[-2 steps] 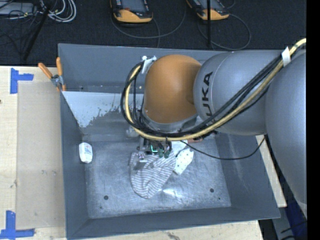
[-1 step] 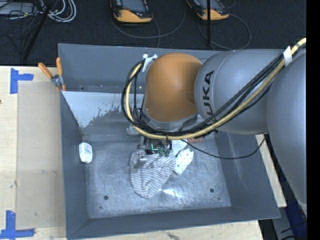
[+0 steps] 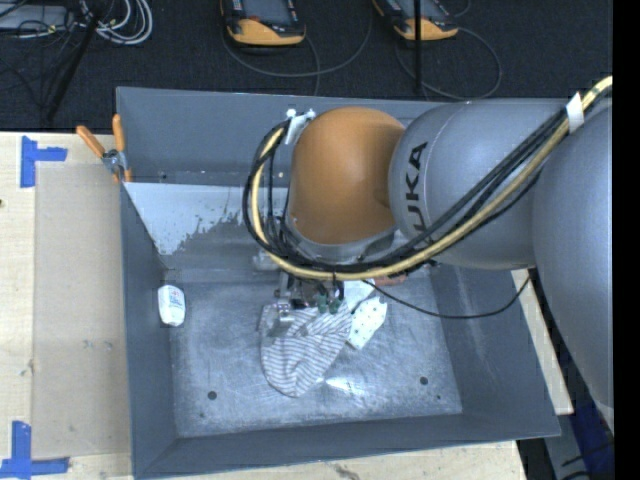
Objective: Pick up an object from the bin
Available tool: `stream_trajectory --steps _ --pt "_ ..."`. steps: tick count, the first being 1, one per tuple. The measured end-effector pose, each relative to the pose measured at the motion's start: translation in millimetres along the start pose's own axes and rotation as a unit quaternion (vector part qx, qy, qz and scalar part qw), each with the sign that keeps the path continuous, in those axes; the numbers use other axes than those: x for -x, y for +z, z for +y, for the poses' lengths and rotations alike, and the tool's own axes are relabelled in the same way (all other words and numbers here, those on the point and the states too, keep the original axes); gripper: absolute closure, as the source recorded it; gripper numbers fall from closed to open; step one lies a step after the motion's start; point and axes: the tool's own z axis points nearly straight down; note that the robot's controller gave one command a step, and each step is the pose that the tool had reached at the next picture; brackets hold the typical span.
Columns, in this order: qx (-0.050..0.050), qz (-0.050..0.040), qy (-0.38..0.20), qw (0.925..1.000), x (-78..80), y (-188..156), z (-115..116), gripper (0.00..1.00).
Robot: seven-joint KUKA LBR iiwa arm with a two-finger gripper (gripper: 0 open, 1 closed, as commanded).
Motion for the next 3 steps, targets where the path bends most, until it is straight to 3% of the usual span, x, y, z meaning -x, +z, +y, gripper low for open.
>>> stream_trajectory --steps 1,2,3 --pt "-0.001 0.0087 -0.061 0.9981 -10.9 25 -27 0.00" --pt "0.002 -0.0001 -0.173 0.9848 -4.8 98 -53 1.00" --pt "0.002 -0.0001 -0.173 0.9849 -4.8 98 -53 1.00"
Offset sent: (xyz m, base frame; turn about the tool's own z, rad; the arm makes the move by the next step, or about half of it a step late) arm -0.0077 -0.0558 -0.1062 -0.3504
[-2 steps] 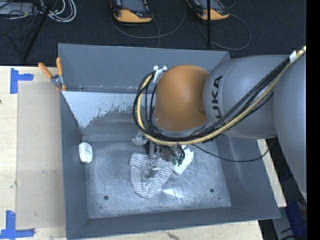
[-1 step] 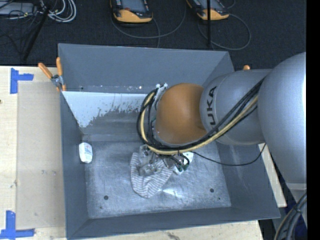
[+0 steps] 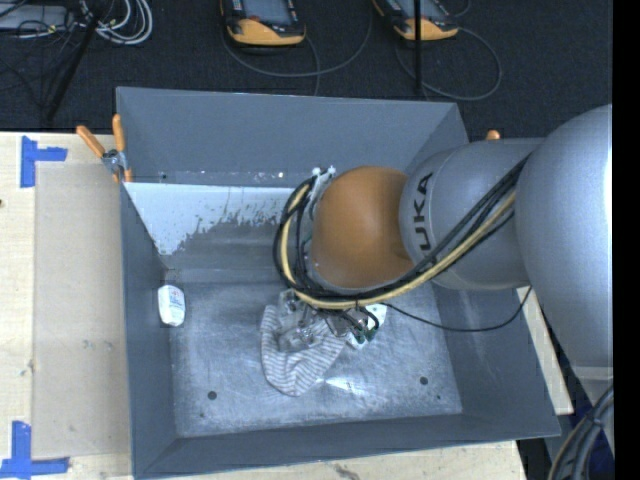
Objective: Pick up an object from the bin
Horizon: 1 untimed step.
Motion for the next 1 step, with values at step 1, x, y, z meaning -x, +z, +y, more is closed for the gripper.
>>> stream_trajectory --steps 1 --pt "-0.001 0.0034 -0.004 1.0000 1.0 -36.4 -2.9 1.00"
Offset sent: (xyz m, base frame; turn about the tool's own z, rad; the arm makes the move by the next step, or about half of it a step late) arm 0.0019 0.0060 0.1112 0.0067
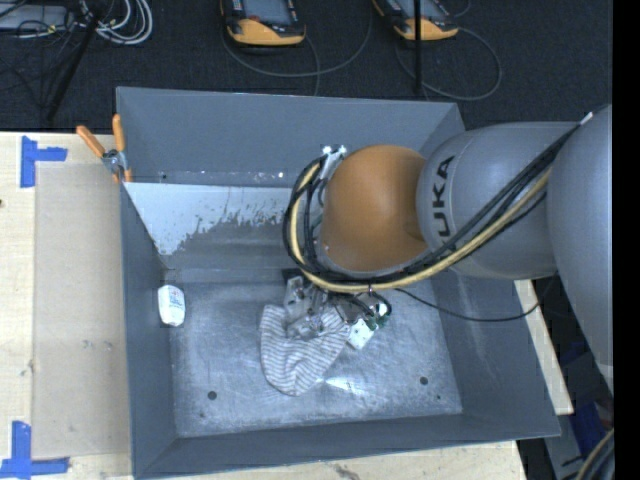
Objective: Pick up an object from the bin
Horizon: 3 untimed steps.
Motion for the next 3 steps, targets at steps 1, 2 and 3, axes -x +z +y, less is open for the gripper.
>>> stream_trajectory --steps 1,2,3 --pt "-0.001 -0.0033 0.008 1.0000 2.9 -75 8 1.00" --pt "-0.001 -0.0033 0.008 1.0000 2.9 -75 8 1.00" --pt "-0.002 -0.0053 -0.037 0.9993 10.5 -62 8 1.00"
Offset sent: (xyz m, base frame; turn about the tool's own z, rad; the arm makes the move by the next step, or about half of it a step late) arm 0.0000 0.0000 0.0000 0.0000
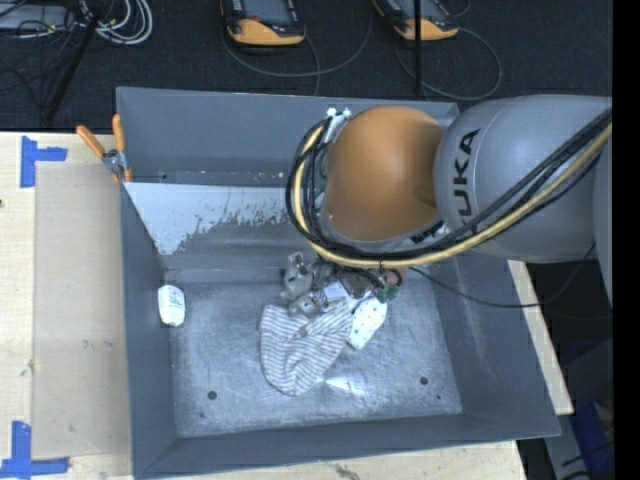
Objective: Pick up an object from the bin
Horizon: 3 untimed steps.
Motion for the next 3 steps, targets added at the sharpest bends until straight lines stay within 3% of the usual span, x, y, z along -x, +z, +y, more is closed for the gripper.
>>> stream_trajectory --steps 1,2,3 --pt "0.002 0.0039 -0.076 0.9971 -34.0 11 6 1.00" --pt "0.001 0.0037 0.076 0.9971 -66.6 28 -17 0.00" --pt "0.001 0.0035 0.076 0.9971 -66.5 27 -17 0.00"
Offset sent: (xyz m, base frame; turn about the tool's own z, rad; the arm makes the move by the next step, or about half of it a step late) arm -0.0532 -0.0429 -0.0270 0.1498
